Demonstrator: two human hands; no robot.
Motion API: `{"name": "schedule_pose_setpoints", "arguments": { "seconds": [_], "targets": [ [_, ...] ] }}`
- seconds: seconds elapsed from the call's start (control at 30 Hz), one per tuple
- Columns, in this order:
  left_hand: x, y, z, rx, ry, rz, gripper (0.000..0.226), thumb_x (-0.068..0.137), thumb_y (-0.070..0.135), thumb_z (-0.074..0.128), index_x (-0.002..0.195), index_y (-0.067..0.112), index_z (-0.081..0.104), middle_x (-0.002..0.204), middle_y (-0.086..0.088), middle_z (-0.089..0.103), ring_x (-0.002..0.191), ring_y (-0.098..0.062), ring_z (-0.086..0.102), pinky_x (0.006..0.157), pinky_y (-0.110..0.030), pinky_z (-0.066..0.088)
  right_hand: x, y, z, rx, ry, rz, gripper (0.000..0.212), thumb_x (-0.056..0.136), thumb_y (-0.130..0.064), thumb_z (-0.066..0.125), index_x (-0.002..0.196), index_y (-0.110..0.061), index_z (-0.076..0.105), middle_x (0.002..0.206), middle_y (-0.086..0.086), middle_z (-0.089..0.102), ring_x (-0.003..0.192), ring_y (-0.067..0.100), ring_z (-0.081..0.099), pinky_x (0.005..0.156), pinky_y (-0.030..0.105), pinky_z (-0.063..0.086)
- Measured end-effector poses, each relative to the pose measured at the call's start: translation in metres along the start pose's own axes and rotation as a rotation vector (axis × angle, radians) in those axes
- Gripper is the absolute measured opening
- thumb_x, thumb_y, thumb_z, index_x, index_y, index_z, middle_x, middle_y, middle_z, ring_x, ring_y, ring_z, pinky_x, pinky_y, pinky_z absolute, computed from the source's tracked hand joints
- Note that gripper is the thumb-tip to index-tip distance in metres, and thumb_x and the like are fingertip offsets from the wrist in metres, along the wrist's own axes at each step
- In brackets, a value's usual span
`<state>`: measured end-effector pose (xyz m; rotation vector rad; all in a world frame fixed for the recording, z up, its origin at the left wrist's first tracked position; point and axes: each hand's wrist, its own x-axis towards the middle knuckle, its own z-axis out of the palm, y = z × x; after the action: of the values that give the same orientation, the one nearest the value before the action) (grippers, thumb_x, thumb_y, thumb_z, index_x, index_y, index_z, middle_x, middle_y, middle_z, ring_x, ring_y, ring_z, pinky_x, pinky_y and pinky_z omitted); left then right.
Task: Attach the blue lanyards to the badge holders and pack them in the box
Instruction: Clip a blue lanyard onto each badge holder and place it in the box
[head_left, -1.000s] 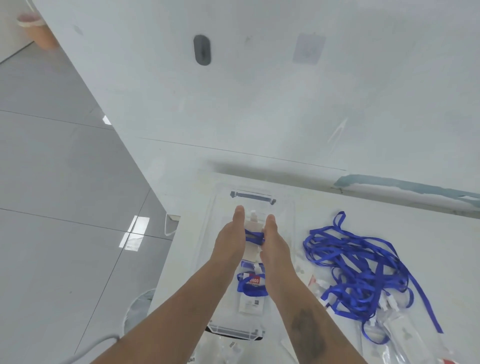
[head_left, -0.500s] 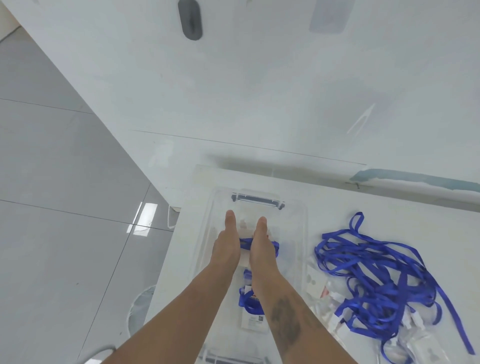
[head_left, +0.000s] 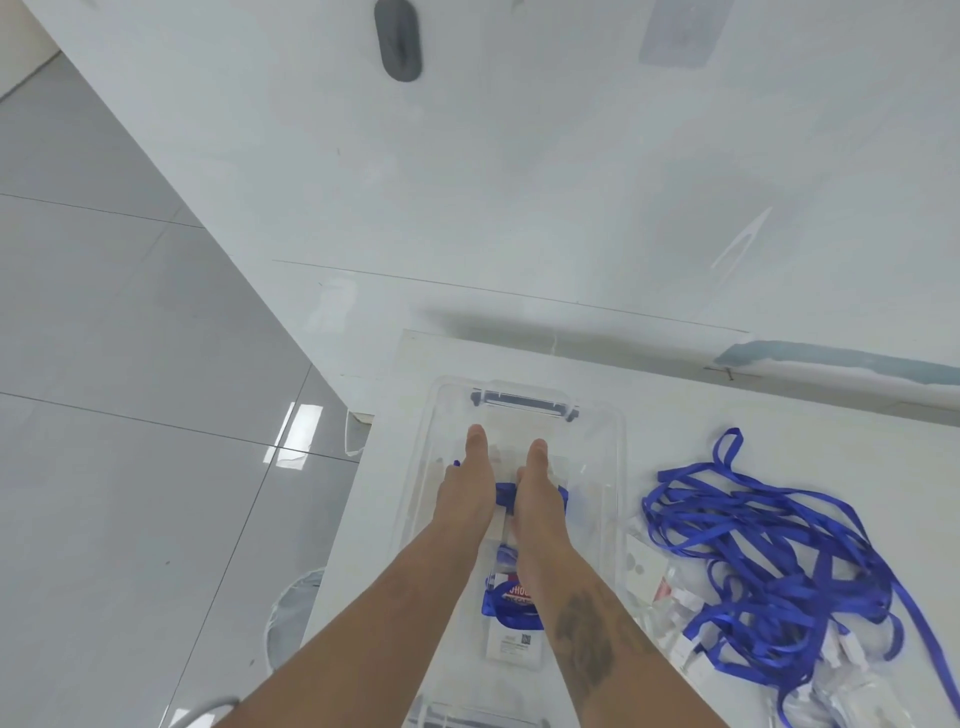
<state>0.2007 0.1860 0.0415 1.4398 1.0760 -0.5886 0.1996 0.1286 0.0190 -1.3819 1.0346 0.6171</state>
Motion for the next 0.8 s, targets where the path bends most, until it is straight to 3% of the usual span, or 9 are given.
{"name": "schedule_pose_setpoints", "arguments": {
  "seconds": [0.1, 0.23, 0.33, 0.4, 0.5, 0.57, 0.67, 0.8],
  "targets": [
    [0.002, -0.001, 0.001, 0.0, 0.013, -0.006, 0.083, 0.091, 0.075, 0.022, 0.147, 0.016, 0.038, 0.14, -0.008, 0.052, 0.128, -0.027, 0.049, 0.114, -0.044, 0.034, -0.005, 0.0, 0.0, 0.013, -0.024, -0.005, 0.064, 0.092, -0.07, 0.032, 0.113, -0.017, 0.061, 0.1, 0.006, 0.072, 0.086, 0.021, 0.067, 0.074, 0.034, 0.052],
    [-0.001, -0.002, 0.004, -0.021, 0.027, -0.002, 0.084, 0.088, 0.077, 0.025, 0.141, 0.015, 0.046, 0.142, -0.009, 0.05, 0.128, -0.026, 0.048, 0.114, -0.045, 0.033, -0.012, 0.0, 0.003, 0.049, -0.046, 0.005, 0.07, 0.089, -0.072, 0.037, 0.114, -0.011, 0.061, 0.099, 0.004, 0.07, 0.089, 0.02, 0.067, 0.085, 0.036, 0.054],
    [-0.004, 0.001, 0.004, -0.032, 0.056, 0.006, 0.079, 0.091, 0.074, 0.027, 0.145, 0.017, 0.039, 0.146, -0.008, 0.045, 0.127, -0.026, 0.048, 0.108, -0.042, 0.037, -0.004, 0.007, 0.007, 0.068, -0.048, 0.012, 0.095, 0.066, -0.084, 0.039, 0.126, -0.012, 0.059, 0.117, 0.009, 0.069, 0.103, 0.026, 0.067, 0.097, 0.044, 0.052],
    [-0.01, 0.003, 0.002, -0.046, 0.05, 0.007, 0.077, 0.093, 0.072, 0.028, 0.146, 0.016, 0.038, 0.143, -0.006, 0.046, 0.118, -0.023, 0.049, 0.099, -0.038, 0.038, 0.0, 0.011, 0.008, 0.049, -0.057, 0.023, 0.096, 0.065, -0.084, 0.038, 0.127, -0.015, 0.058, 0.123, 0.008, 0.067, 0.107, 0.025, 0.065, 0.1, 0.046, 0.05],
    [-0.02, 0.007, -0.004, -0.089, 0.042, 0.036, 0.071, 0.096, 0.066, 0.028, 0.144, 0.015, 0.038, 0.108, 0.003, 0.055, 0.095, -0.015, 0.045, 0.092, -0.033, 0.034, -0.023, 0.0, 0.005, -0.033, -0.064, 0.008, 0.073, 0.089, -0.073, 0.034, 0.126, -0.015, 0.058, 0.125, 0.006, 0.065, 0.108, 0.023, 0.063, 0.1, 0.041, 0.049],
    [-0.03, 0.01, -0.008, -0.096, 0.055, 0.063, 0.056, 0.099, 0.062, 0.028, 0.128, 0.018, 0.046, 0.079, 0.008, 0.043, 0.072, -0.01, 0.044, 0.083, -0.027, 0.036, -0.026, -0.003, 0.005, -0.079, -0.073, 0.026, 0.069, 0.093, -0.069, 0.031, 0.128, -0.015, 0.056, 0.127, 0.005, 0.062, 0.111, 0.021, 0.059, 0.098, 0.037, 0.047],
    [-0.043, 0.015, -0.014, -0.111, 0.059, 0.089, 0.045, 0.1, 0.059, 0.027, 0.088, 0.02, 0.046, 0.074, 0.007, 0.041, 0.065, -0.004, 0.039, 0.067, -0.025, 0.036, -0.026, -0.002, 0.006, -0.109, -0.085, 0.015, 0.073, 0.091, -0.072, 0.03, 0.131, -0.015, 0.055, 0.128, 0.006, 0.062, 0.112, 0.021, 0.061, 0.099, 0.038, 0.049],
    [-0.047, 0.014, -0.02, -0.151, 0.04, 0.111, 0.042, 0.099, 0.061, 0.028, 0.102, 0.023, 0.045, 0.082, 0.006, 0.048, 0.076, -0.011, 0.048, 0.083, -0.031, 0.035, -0.028, 0.0, 0.005, -0.096, -0.071, 0.011, 0.074, 0.093, -0.07, 0.031, 0.133, -0.012, 0.052, 0.132, 0.01, 0.06, 0.117, 0.025, 0.058, 0.103, 0.042, 0.047]
  ]
}}
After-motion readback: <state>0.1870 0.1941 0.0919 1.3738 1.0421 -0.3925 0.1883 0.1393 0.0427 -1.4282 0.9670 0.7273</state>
